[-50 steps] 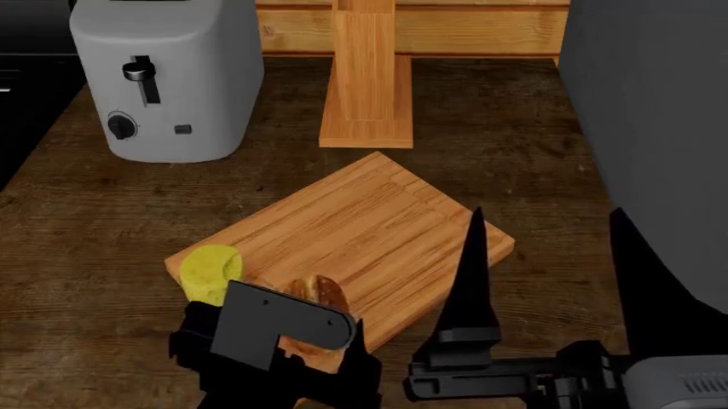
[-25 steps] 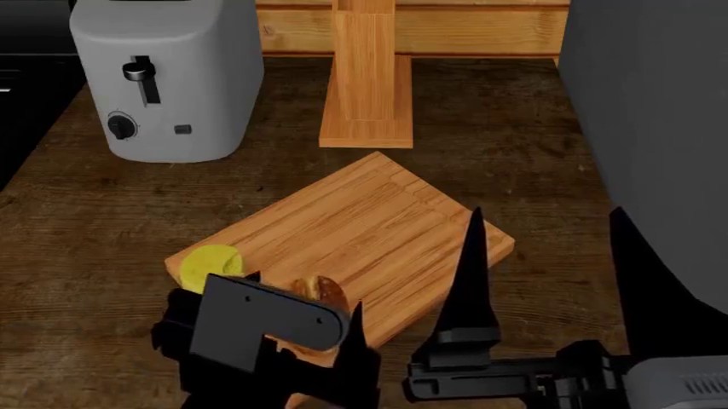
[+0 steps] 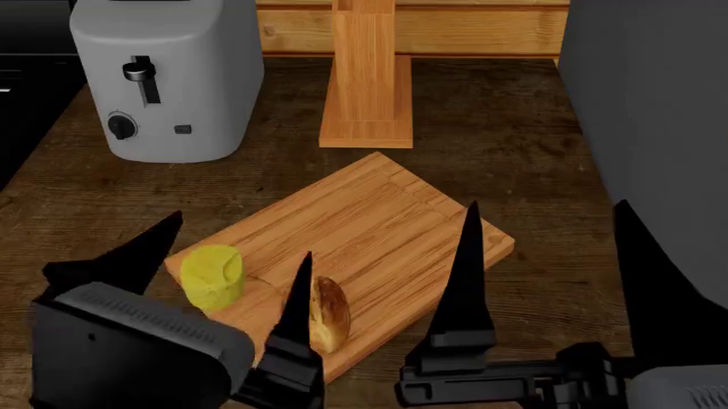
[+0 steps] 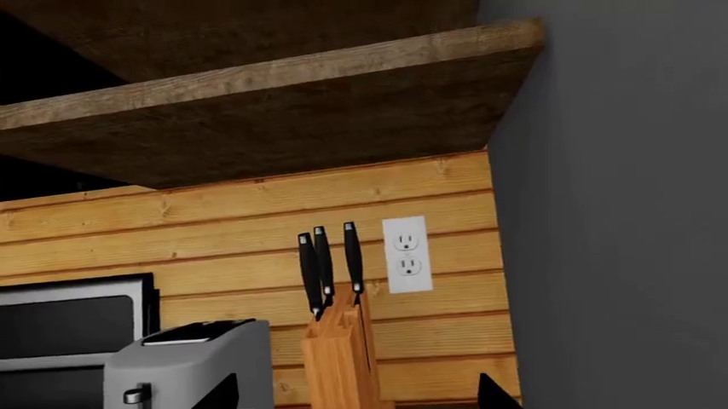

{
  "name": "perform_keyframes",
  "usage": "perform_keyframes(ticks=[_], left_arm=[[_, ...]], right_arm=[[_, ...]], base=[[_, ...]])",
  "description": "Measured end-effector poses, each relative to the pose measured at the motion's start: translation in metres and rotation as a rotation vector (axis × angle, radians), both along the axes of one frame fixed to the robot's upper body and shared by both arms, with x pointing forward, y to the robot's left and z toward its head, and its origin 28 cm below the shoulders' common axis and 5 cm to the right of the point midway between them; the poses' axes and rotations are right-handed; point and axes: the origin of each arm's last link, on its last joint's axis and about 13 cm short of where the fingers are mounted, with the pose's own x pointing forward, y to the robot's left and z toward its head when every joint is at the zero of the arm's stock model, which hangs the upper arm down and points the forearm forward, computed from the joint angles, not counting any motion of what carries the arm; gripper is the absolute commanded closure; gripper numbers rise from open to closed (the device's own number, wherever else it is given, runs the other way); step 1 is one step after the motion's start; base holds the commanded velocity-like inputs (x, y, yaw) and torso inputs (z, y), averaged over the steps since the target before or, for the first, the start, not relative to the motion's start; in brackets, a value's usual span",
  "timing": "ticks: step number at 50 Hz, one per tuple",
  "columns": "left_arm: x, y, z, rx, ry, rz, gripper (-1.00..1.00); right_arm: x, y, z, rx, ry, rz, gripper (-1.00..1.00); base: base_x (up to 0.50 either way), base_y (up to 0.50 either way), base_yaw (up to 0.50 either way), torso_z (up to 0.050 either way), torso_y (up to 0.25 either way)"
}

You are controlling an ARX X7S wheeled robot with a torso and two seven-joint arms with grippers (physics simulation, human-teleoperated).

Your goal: Place the bread and cheese on the cutting board.

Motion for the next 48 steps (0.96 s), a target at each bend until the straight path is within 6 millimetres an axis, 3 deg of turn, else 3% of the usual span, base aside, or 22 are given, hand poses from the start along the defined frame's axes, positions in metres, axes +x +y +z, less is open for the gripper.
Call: perform_keyframes(ticks=[22, 48], left_arm=[[-0.035, 0.042, 0.031, -0.054, -0.198, 0.035, -1.00], [-0.067, 0.062, 0.052, -0.051, -0.342, 0.075, -1.00]], right_arm=[[-0.012, 0.002, 0.010, 0.001, -0.043, 0.004, -1.00], [-0.029, 0.000, 0.019, 0.004, -0.095, -0.007, -1.00]], base=[[0.00, 0.00, 0.00, 0.000, 0.000], [0.00, 0.00, 0.00, 0.000, 0.000]])
